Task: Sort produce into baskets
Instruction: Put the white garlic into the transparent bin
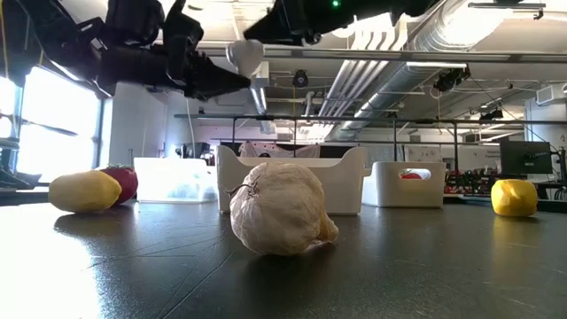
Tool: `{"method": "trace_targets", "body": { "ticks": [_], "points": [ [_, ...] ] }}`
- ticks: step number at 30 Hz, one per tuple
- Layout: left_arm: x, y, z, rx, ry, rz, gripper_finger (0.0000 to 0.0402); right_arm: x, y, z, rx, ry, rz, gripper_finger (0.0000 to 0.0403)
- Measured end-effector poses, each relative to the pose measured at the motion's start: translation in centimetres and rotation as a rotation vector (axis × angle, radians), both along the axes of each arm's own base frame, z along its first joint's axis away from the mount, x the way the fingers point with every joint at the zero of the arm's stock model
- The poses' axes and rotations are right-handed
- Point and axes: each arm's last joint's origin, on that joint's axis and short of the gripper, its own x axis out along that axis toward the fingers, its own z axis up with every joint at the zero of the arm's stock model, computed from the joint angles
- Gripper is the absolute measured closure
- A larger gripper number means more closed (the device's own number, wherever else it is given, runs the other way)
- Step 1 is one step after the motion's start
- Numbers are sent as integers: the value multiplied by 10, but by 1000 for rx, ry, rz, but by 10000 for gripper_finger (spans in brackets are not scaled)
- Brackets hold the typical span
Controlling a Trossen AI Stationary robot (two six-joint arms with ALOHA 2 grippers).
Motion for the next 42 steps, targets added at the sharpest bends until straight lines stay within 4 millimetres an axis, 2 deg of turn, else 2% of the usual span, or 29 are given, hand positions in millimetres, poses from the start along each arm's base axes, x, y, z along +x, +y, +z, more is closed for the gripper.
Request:
{"method": "trace_targets", "body": {
  "ticks": [3, 7, 12, 16, 18, 23, 28, 31, 39, 42],
  "points": [
    [-2, 4, -2, -7, 25, 19, 401, -7, -3, 2, -15, 48, -104, 117],
    [-8, 11, -1, -26, 63, 80, 401, -17, -4, 7, -8, 96, -159, 165],
    [-21, 22, 2, -64, 118, 206, 401, -28, -7, 12, -14, 146, -201, 268],
    [-36, 33, 1, -111, 198, 349, 401, -33, -23, 6, 7, 216, -260, 363],
    [-44, 39, 0, -136, 237, 409, 401, -35, -31, 2, 37, 251, -267, 392],
    [-60, 58, -4, -228, 362, 549, 401, -38, -44, -3, 85, 276, -298, 380],
    [-68, 79, -3, -306, 505, 653, 401, -40, -52, -3, 80, 280, -316, 400],
    [-72, 93, -3, -334, 575, 709, 401, -40, -54, -3, 89, 278, -324, 397],
    [-72, 121, -7, -435, 805, 768, 401, -41, -54, -4, 74, 299, -320, 402],
    [-67, 128, -10, -454, 831, 772, 394, -41, -54, -5, 69, 311, -318, 402]
  ]
}}
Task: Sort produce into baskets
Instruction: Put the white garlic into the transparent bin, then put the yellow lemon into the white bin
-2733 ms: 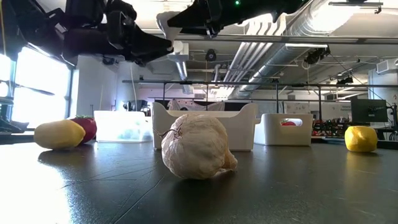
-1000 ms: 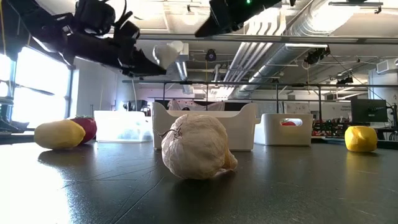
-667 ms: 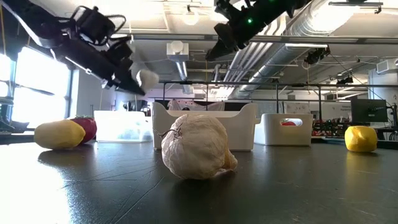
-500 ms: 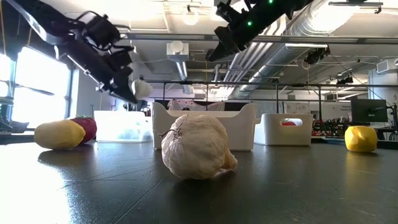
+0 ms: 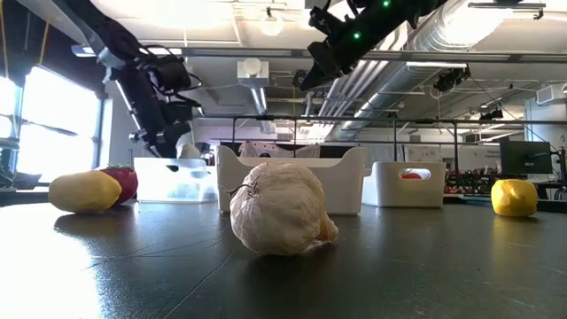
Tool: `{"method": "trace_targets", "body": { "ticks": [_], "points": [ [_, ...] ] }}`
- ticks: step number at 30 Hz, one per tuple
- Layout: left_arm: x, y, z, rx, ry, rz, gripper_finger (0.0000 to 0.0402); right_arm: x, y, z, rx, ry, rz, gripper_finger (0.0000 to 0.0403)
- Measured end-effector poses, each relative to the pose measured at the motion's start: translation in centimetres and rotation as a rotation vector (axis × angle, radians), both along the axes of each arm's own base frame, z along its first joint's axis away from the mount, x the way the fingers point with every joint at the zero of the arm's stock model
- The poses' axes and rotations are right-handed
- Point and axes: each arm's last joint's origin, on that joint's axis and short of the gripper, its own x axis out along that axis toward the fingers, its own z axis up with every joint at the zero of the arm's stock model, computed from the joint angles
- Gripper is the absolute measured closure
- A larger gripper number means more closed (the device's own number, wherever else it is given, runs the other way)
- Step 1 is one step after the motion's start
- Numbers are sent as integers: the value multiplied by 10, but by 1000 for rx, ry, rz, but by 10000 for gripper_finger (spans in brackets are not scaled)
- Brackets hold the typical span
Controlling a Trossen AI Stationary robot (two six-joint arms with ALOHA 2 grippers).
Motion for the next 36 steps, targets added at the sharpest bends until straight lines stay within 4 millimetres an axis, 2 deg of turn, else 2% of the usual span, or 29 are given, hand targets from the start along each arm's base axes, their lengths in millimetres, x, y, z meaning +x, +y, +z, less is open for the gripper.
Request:
{"method": "trace_targets", "body": {
  "ticks": [9, 12, 19, 22, 26, 32, 36],
  "points": [
    [3, 4, -4, -5, 38, 11, 345, -2, 0, -3, 17, 30, 1, 403],
    [3, 4, -3, 6, 40, -1, 323, -1, 0, -4, 71, 6, 56, 403],
    [3, 5, -3, 41, 74, 1, 290, -4, 2, -31, 91, -93, 91, 403],
    [3, 5, -2, 73, 103, -20, 299, -9, 3, -46, 98, -116, 86, 403],
    [12, 2, 2, 124, 73, -65, 331, -19, 5, -55, 86, -160, 80, 403],
    [31, -12, 9, 185, 16, -157, 390, -39, 9, -61, 92, -233, 74, 403],
    [44, -22, 15, 236, -47, -212, 398, -56, 13, -65, 78, -276, 71, 403]
  ]
}}
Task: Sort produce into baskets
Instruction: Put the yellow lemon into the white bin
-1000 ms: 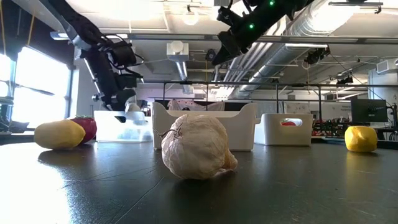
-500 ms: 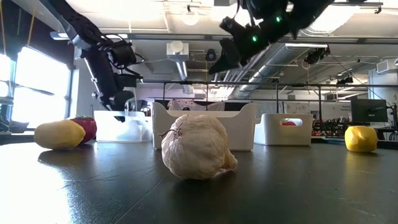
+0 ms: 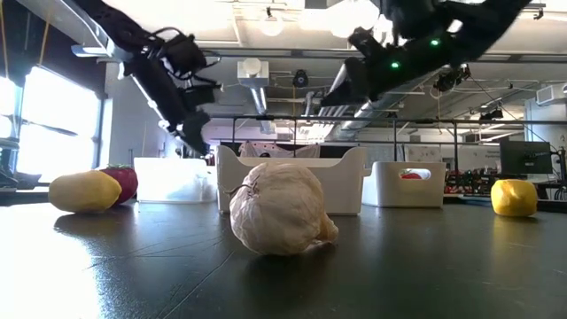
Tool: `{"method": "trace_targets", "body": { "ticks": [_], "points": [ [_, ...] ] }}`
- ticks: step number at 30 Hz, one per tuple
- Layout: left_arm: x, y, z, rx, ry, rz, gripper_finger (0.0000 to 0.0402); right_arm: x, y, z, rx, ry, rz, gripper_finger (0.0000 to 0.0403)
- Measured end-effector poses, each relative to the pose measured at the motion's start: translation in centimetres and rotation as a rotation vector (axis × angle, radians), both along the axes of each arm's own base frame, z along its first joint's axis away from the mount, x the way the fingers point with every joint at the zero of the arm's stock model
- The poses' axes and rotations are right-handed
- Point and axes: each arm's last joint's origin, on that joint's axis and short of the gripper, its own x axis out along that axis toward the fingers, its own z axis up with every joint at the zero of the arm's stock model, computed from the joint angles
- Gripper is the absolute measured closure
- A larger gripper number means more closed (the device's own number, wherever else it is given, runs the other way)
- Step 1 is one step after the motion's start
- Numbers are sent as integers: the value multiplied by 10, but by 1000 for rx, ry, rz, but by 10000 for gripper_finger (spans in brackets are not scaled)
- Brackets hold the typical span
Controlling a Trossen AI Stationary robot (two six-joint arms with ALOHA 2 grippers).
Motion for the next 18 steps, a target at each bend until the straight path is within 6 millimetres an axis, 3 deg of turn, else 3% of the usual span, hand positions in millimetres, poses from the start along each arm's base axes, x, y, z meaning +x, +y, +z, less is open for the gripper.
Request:
{"method": "trace_targets", "body": {
  "ticks": [9, 18],
  "points": [
    [29, -27, 9, 131, -183, -158, 401, -23, 21, -6, -41, -14, -39, 403],
    [22, -58, -24, 164, -365, -303, 401, -24, 28, -12, 20, 2, -48, 401]
  ]
}}
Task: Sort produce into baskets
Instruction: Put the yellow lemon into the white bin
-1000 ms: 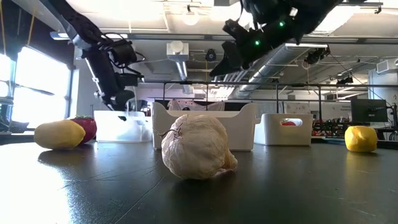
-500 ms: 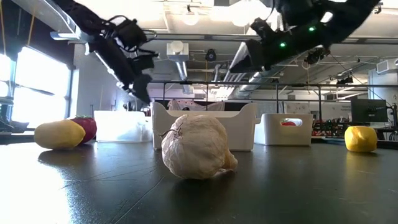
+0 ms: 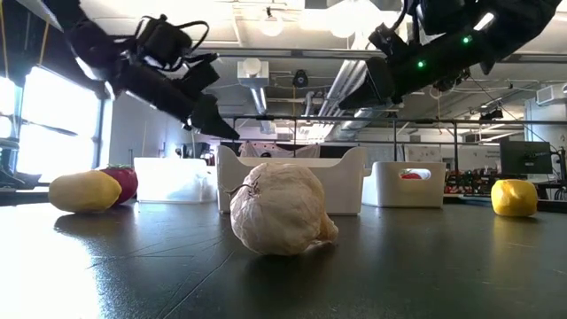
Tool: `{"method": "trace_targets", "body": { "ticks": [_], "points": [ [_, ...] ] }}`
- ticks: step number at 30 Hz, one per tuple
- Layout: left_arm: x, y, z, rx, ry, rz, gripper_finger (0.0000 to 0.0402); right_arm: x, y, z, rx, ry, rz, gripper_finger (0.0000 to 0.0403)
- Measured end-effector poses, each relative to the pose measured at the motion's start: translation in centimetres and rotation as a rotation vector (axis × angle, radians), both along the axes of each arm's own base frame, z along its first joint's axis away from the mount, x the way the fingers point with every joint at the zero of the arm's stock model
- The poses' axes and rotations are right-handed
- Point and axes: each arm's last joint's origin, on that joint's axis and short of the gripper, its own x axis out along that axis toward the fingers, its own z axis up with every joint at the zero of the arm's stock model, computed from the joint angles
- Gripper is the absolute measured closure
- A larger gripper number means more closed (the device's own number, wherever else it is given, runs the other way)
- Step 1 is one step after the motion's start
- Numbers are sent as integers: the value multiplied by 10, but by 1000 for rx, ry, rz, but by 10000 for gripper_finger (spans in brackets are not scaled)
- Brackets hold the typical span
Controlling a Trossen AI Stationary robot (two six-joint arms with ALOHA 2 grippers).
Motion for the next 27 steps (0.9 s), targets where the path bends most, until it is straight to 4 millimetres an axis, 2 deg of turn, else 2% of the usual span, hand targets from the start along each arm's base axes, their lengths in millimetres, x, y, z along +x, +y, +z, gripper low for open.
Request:
{"method": "trace_targets", "body": {
  "ticks": [7, 11, 13, 16, 21, 24, 27],
  "points": [
    [-10, -18, -16, 18, -35, -54, 401, 1, -1, -7, 58, 17, -19, 362],
    [-12, -23, -20, 19, -51, -98, 401, 11, -9, -11, 108, 27, 15, 336],
    [-14, -24, -20, 0, -107, -126, 401, 22, -17, -11, 110, 27, -1, 333],
    [-18, -23, -17, -15, -204, -182, 401, 38, -34, -14, 70, 122, -24, 331],
    [-24, -20, -19, -12, -235, -197, 401, 61, -63, -9, 80, 297, -25, 325],
    [-27, -20, -21, 16, -231, -198, 401, 75, -76, -4, 103, 405, 10, 297],
    [-28, -18, -21, 20, -227, -189, 401, 88, -87, -1, 118, 495, 52, 251]
  ]
}}
